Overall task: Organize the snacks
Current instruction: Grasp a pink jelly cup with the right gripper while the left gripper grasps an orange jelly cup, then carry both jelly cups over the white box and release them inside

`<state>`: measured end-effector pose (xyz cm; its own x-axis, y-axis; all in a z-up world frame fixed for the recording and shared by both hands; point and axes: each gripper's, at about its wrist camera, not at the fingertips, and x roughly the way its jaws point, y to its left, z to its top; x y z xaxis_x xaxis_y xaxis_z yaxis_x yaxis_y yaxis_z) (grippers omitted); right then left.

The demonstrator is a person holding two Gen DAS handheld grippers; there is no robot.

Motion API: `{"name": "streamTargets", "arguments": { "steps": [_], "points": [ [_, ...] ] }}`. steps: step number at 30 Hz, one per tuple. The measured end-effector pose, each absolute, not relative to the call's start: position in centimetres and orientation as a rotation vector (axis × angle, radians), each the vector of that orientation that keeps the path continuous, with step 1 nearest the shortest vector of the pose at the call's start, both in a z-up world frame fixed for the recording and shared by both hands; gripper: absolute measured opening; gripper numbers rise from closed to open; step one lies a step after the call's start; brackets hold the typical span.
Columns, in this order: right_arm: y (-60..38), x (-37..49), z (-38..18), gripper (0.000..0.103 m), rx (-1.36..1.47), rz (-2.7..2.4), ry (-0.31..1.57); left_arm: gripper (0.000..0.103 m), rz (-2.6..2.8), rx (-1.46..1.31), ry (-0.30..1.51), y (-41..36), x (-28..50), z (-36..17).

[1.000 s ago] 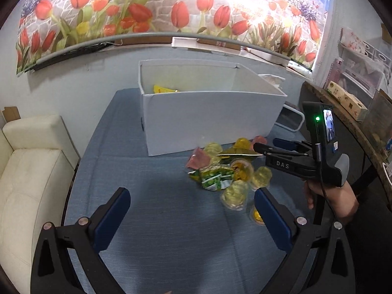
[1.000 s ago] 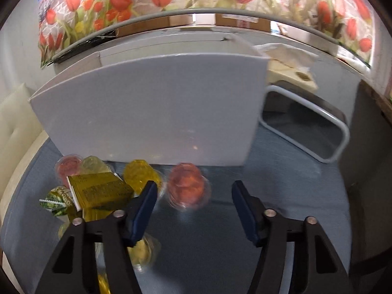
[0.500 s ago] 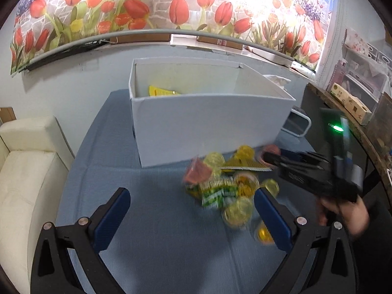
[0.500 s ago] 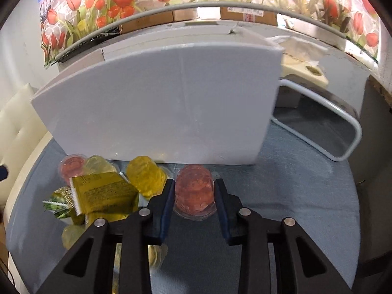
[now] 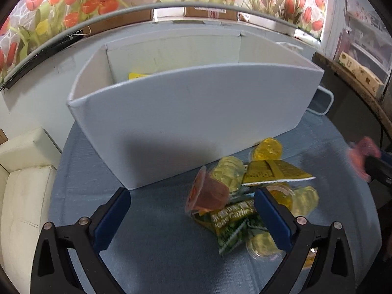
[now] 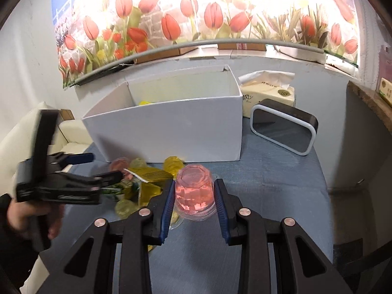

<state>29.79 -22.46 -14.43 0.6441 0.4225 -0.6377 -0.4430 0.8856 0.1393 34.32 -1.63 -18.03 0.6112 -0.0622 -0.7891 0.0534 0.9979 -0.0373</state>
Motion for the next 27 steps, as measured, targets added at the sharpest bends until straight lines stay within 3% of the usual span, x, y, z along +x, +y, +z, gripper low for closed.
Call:
{"name": "streamTargets", "arguments": {
  "steps": [3, 5, 7, 18, 27],
  "points": [
    [-22.5, 28.6, -14.0, 0.035, -0.018, 0.506, 0.713, 0.077, -0.061, -0.032, 0.937, -1.3, 35.1, -19.0],
    [-22.5, 28.3, -13.9, 0.035, -0.009, 0.511, 0.708, 0.067, -0.071, -0.065, 0.961, -0.9, 35.5, -19.4],
    [-22.6, 27.9, -13.7, 0.035, -0.006, 0.510, 0.703, 0.041, -0.067, -0.046, 0.972, -1.1, 35.6, -19.6],
    [-22.2, 26.8, -14.1, 0.035, -0.002, 0.529, 0.710, 0.035, -0.068, -0.088, 0.921, 0.2, 32.5, -17.8],
    [-20.8, 26.1, -13.2, 0.035, 0.005, 0.561, 0.688, 0.035, -0.077, -0.087, 0.765, 0.2, 27.4, -11.5]
  ]
}}
